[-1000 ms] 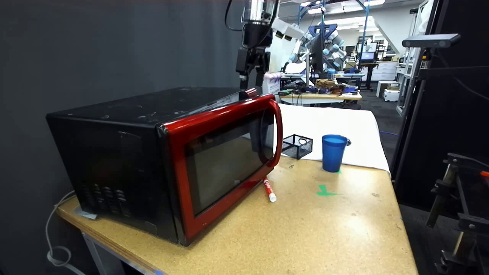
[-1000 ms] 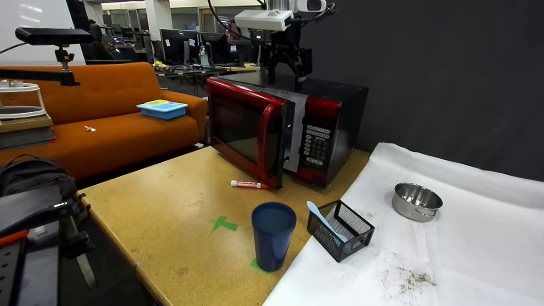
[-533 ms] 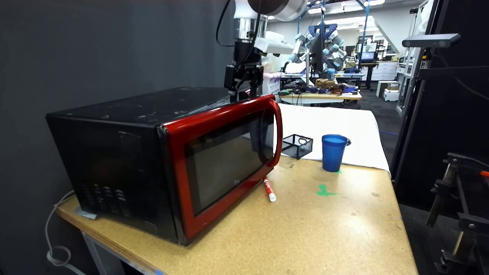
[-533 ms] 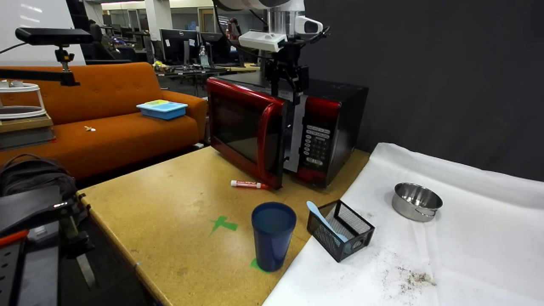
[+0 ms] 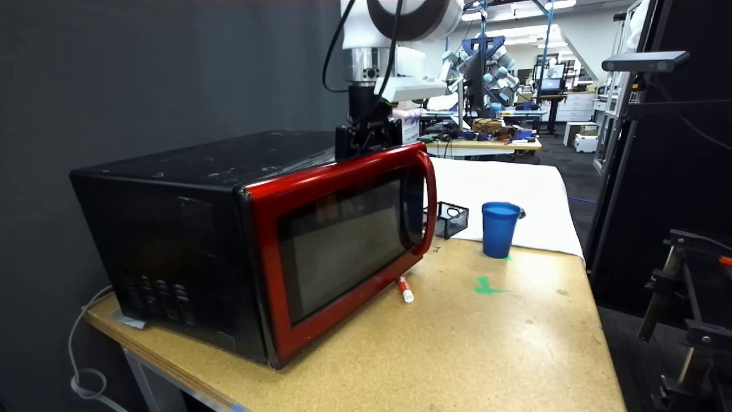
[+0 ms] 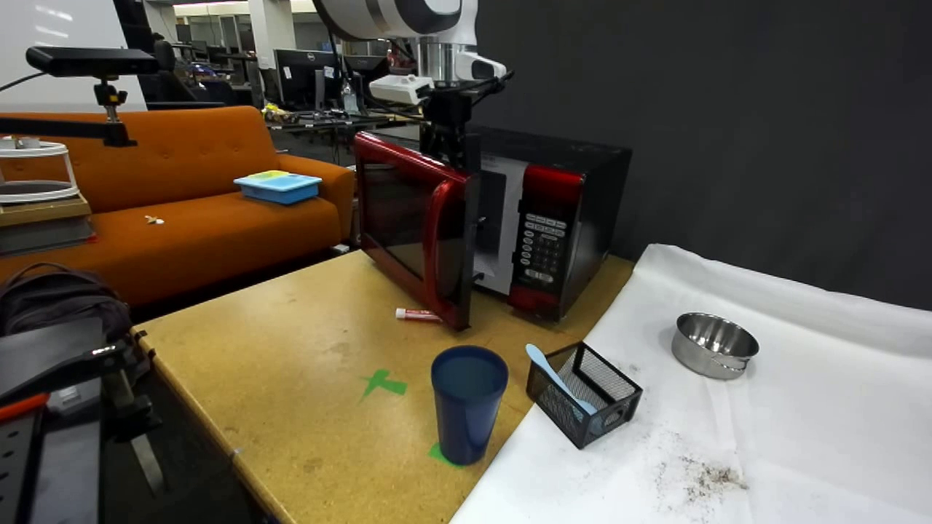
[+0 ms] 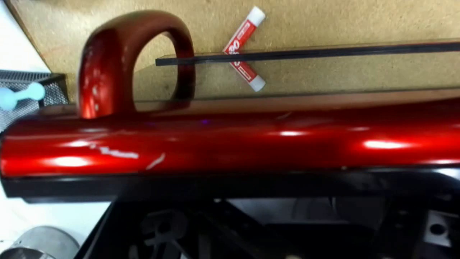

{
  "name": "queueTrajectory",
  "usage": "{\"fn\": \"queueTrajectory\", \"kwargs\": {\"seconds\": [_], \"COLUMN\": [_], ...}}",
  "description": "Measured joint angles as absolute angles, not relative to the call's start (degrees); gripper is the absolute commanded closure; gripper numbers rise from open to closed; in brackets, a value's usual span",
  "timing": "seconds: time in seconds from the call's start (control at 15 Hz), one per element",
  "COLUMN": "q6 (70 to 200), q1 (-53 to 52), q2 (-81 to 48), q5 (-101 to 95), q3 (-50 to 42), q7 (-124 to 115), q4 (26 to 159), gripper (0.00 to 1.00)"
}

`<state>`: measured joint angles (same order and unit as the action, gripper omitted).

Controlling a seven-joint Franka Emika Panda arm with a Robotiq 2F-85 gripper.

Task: Open the microwave door

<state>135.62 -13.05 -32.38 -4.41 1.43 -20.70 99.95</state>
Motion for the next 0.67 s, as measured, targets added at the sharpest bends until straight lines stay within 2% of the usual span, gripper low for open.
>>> {"fn": "queueTrajectory", "kwargs": {"seconds": [0.4, 0.67], "q6": [139.85, 142.03], "q1": [-13.89, -13.19], "q2": [-23.45, -18.23], "q5": [-5.93, -8.72], "q3": [-1.21, -2.68], "q7": [-25.33, -25.26], "q4": [117.4, 123.9], "gripper": [0.0, 0.0]}}
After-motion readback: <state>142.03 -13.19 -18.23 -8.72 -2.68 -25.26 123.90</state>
